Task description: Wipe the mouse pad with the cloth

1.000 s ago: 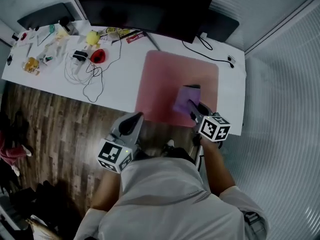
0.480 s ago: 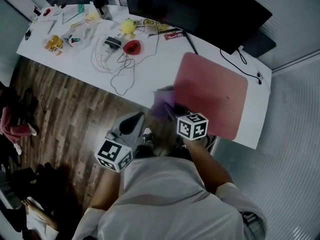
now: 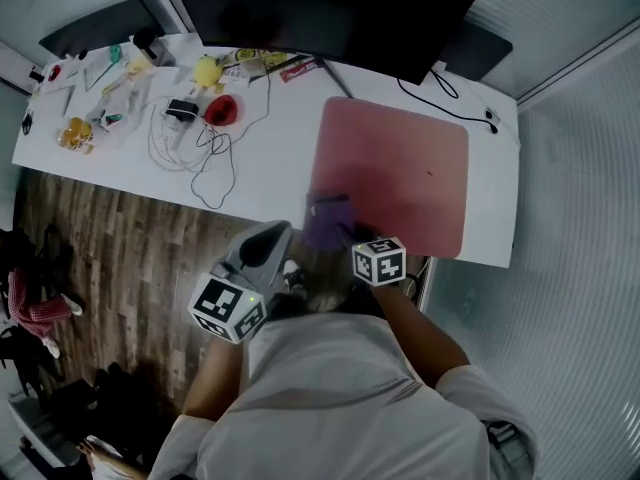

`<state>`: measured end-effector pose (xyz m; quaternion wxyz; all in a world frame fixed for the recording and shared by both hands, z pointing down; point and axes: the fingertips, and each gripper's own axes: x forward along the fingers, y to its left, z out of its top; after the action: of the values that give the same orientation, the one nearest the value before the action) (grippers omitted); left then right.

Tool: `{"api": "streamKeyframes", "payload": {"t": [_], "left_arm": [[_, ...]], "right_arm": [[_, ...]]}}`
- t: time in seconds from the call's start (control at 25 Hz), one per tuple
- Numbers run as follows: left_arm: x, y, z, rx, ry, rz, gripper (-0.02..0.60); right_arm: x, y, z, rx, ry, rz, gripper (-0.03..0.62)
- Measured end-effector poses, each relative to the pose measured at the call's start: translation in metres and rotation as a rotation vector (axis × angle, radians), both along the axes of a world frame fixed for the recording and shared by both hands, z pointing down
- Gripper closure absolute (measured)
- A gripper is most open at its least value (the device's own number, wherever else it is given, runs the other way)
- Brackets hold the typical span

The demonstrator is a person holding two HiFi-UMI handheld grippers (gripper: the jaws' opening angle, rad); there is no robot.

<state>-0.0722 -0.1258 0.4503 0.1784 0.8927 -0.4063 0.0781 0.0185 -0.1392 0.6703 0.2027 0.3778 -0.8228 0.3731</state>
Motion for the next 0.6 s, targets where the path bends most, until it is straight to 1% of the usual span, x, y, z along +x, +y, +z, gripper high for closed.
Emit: {"api": "streamKeyframes", "payload": {"t": [0.16, 0.4, 0.6], "left_arm": [[0.045, 0.000, 0.002, -0.004, 0.001, 0.062, 0.580], [0.113, 0.008, 0.000, 0.009, 0.022, 0.147, 0.580], [0.156, 0.014, 0.000, 0.017, 0.041, 0.190, 0.580]], "right_arm": [[0.055, 0.005, 0.005, -0.002, 0.021, 0.069, 0.540], [0.145, 0.020, 0.011, 0.017, 0.069, 0.173, 0.540], [0.224, 0.037, 0.019, 0.011, 0.127, 0.287, 0.540]]}}
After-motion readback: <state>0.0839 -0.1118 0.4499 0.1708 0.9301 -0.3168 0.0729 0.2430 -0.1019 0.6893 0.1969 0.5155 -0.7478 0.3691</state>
